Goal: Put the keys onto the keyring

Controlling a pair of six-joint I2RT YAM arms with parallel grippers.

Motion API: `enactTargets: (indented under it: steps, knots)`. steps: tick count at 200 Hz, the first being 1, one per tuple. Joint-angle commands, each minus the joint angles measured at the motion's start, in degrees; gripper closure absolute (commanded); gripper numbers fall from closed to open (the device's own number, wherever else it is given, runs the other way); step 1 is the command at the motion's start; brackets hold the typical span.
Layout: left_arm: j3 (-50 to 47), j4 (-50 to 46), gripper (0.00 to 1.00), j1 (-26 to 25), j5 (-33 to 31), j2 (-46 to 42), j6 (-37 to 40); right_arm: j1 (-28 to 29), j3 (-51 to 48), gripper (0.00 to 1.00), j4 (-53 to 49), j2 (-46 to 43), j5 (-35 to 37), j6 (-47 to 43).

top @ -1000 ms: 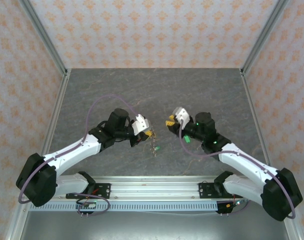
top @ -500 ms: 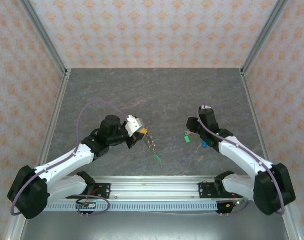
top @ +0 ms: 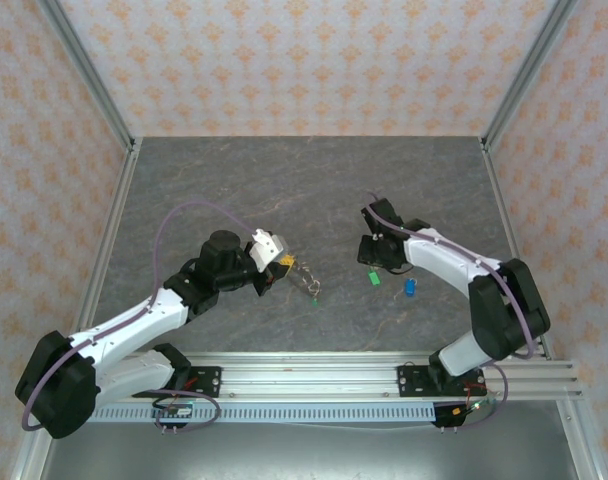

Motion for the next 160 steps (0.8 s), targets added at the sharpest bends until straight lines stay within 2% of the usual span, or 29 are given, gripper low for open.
enactTargets:
  steps: [1, 14, 114, 160]
  knots:
    - [0.80, 1.38, 1.00, -0.28, 1.00, 0.87, 0.69, 1.04, 2.05, 0.64, -5.11, 2.41, 3.26, -0.13]
    - [1.26, 0.80, 1.00, -0.28, 1.37, 1.17, 1.09, 1.42, 2.75, 0.68, -5.70, 4.05, 3.71, -0.31]
    - [2.24, 0.05, 1.00, -0.28, 1.31, 1.84, 1.73, 2.15, 4.67, 0.74, -5.87, 9.04, 6.16, -0.20]
    - [2.30, -0.39, 1.00, -0.28, 1.37, 1.83, 1.69, 2.18, 3.50, 0.84, -5.85, 7.41, 7.82, 0.22]
